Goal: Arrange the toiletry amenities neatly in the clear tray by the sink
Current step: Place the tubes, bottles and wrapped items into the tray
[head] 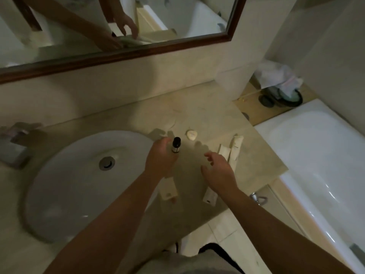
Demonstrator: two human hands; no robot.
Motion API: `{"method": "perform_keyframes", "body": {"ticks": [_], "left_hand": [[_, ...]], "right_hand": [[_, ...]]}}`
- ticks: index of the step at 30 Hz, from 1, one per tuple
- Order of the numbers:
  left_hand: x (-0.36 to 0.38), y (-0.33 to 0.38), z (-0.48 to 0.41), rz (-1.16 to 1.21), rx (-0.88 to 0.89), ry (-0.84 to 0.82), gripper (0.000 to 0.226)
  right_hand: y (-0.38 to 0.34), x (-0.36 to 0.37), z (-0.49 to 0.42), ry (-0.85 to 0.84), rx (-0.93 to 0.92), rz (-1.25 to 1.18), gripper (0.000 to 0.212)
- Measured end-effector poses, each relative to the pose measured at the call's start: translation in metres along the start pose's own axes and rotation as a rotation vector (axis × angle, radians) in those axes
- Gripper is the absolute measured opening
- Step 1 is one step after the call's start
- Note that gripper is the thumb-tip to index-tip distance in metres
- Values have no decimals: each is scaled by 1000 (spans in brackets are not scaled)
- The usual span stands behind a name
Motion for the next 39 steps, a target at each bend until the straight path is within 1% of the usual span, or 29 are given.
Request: {"method": "perform_keyframes", "body": {"ticks": [2, 3, 5, 6, 8, 10, 12, 14, 16, 18, 20, 21, 24, 27, 30, 32, 33, 36, 39], "left_hand": [[14, 1, -21, -42, 6, -31, 36], [19, -1, -25, -64, -5, -40, 40], [27, -8, -27, -74, -59, -24, 50], [31, -11, -29, -73, -67, -14, 50], [39, -11, -33, -105, -58, -29, 37], [34, -9, -34, -118, -95, 1, 24], [19, -6, -31, -80, -137, 91, 21], [4, -9, -14, -50, -221, 161, 23], [-15, -13, 8, -11, -283, 252, 23], [-38, -13, 35, 9, -332, 367, 23], [-60, -11, 67, 9, -380, 471, 23], [-70, -10, 82, 13, -400, 519, 24], [-97, -10, 129, 62, -474, 653, 23], [-122, -14, 179, 58, -520, 776, 23], [-145, -22, 233, 89, -546, 871, 24], [-162, -30, 275, 94, -564, 911, 24], [-170, -34, 299, 88, -580, 918, 24], [-201, -46, 376, 43, -623, 900, 20], [-236, -57, 450, -31, -628, 876, 25]], "right_hand": [[-1, -5, -20, -10, -8, 28, 42], [-2, -6, -27, -22, -8, 32, 42], [-7, -4, -37, -63, -25, 26, 44], [-11, -1, -43, -92, -55, 43, 45], [-21, 6, -57, -148, -109, 102, 50], [-30, 13, -72, -198, -145, 158, 53], [-42, 18, -85, -225, -172, 205, 56], [-52, 19, -98, -211, -194, 208, 58], [-65, 23, -109, -161, -281, 245, 58], [-76, 33, -115, -127, -365, 376, 57], [-78, 45, -116, -124, -378, 494, 47], [-80, 49, -112, -133, -380, 516, 40], [-91, 65, -97, -176, -438, 492, 29], [-128, 90, -46, -292, -578, 394, 29], [-180, 116, 37, -422, -783, 262, 36], [-211, 137, 97, -515, -848, 250, 30], [-224, 148, 129, -560, -892, 244, 29], [-254, 182, 223, -629, -1011, 231, 25], [-272, 217, 303, -732, -1010, 202, 22]]}}
Point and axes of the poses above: each hand's wrist, its own z-axis away from the middle knuckle, its own x-axis out of the palm, y = z × x, the point moved 9 cm from there along -z, towards the middle knuckle, and after that the axes turned 14 degrees about x, right-handed, at the moved point
